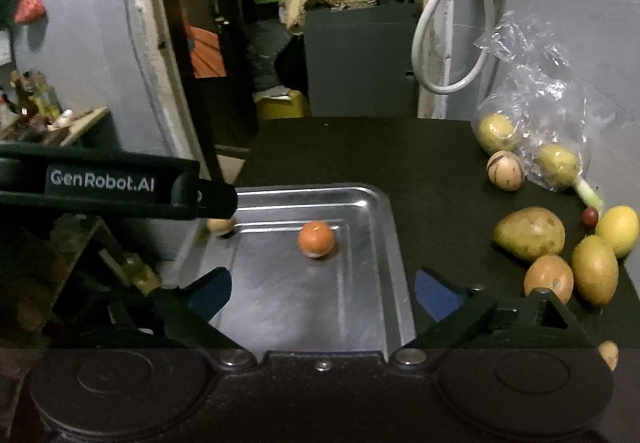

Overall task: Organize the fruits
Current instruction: 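Carry both fruits over the tray and open both tools to drop them, then move both tools back toward the fruit cluster, then grasp the large orange with the left tool while the right tool grasps a brown fruit, then carry the orange and brown fruit over the tray with both tools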

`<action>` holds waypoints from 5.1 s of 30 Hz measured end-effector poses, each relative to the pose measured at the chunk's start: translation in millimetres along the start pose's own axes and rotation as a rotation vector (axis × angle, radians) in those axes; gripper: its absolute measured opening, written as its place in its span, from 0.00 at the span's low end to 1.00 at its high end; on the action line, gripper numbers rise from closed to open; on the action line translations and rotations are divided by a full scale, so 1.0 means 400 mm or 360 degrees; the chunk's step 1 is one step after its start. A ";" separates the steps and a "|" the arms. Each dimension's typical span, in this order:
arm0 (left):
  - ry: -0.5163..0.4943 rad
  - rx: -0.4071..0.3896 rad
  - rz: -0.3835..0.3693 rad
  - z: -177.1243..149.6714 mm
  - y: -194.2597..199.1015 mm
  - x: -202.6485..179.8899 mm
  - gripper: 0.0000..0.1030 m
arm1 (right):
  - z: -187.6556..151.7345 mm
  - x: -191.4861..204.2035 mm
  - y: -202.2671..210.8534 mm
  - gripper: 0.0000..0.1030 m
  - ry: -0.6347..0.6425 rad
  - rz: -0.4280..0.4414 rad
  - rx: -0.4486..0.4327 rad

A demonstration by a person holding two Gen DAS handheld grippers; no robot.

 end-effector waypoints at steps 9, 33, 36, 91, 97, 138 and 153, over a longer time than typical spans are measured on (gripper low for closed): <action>0.0108 0.0118 -0.0015 -0.087 0.076 0.022 0.99 | -0.089 0.019 0.098 0.99 0.0076 0.0066 0.0039; -0.0146 0.0498 -0.0037 -0.323 0.149 -0.113 0.99 | -0.336 -0.197 0.263 0.99 -0.0231 -0.0114 0.0339; -0.0159 0.0561 -0.0078 -0.337 0.136 -0.143 0.99 | -0.353 -0.236 0.268 0.99 -0.0268 -0.0175 0.0371; -0.0354 0.0477 -0.0151 -0.092 -0.314 -0.579 0.99 | -0.230 -0.534 0.075 0.99 -0.0011 -0.0336 0.0109; -0.0379 0.0476 -0.0127 -0.089 -0.348 -0.595 0.99 | -0.231 -0.550 0.062 0.97 -0.0050 -0.0318 0.0100; -0.0324 0.0478 -0.0248 -0.090 -0.390 -0.620 0.48 | -0.226 -0.552 0.052 0.28 -0.0101 -0.0308 0.0059; -0.0359 0.0543 -0.0305 -0.139 -0.320 -0.596 0.47 | -0.239 -0.513 0.084 0.28 -0.0090 -0.0292 0.0050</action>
Point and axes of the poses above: each gripper's, at about its wrist camera, not at the fingertips, and y roughly against the way its jaws point, x to its left, z to its top, the point moved 6 cm from there along -y, roughly the way its jaws point, and after that the axes turned 2 degrees about -z, right-handed, at the moved point
